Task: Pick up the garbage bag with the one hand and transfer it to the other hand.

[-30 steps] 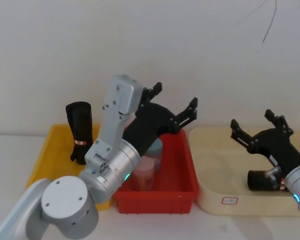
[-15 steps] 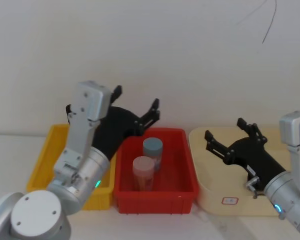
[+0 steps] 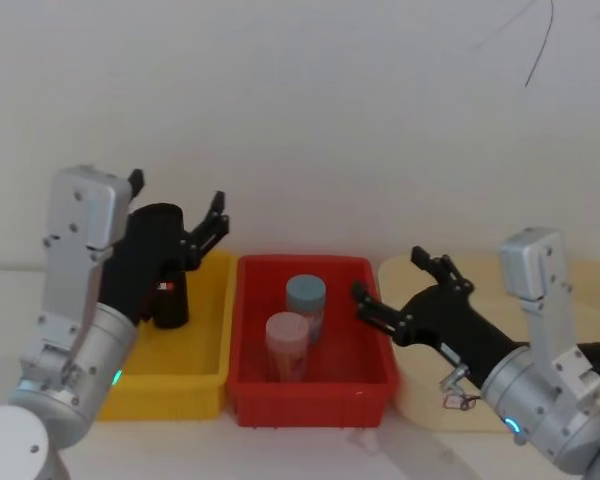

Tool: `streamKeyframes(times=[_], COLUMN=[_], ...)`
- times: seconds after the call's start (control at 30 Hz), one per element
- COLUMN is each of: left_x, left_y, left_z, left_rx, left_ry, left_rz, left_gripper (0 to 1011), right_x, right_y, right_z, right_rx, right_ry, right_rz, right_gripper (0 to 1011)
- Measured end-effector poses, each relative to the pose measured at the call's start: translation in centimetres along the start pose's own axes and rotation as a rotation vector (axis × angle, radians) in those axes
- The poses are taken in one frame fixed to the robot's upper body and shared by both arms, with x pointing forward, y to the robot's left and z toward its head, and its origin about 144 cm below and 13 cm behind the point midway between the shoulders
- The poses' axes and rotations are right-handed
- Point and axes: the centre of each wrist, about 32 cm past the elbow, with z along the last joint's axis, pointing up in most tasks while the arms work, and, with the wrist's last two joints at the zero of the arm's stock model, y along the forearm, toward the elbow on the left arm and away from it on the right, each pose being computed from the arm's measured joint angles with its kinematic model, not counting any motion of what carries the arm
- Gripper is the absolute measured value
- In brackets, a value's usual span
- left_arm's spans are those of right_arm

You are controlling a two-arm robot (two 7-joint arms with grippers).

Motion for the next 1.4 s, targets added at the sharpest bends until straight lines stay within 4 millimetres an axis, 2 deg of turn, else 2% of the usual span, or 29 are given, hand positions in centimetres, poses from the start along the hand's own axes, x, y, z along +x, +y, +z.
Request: streamKeyframes(times=[0.4, 0.8, 1.4], left_x=[1.2, 1.6, 1.8], left_y=[1.2, 1.7, 1.9], left_z=[0.4, 0.5, 0.6], left_rx=[0.005, 0.008, 0.009], left_ry=[-0.034, -0.047, -0.054], left_rz=[0.063, 0.085, 0.096], left_gripper=[1001, 1001, 1000], right_x=[-0.9, -0.4, 0.0], right_y=[2.1, 4.3, 5.9], right_z=[-0.3, -1.7, -2.3], right_rx=[-0.062, -0.155, -0.227], right_ry=[-0.045, -0.058, -0.043], right_rz=[0.119, 0.161, 0.236], right_gripper=[1001, 1002, 1001])
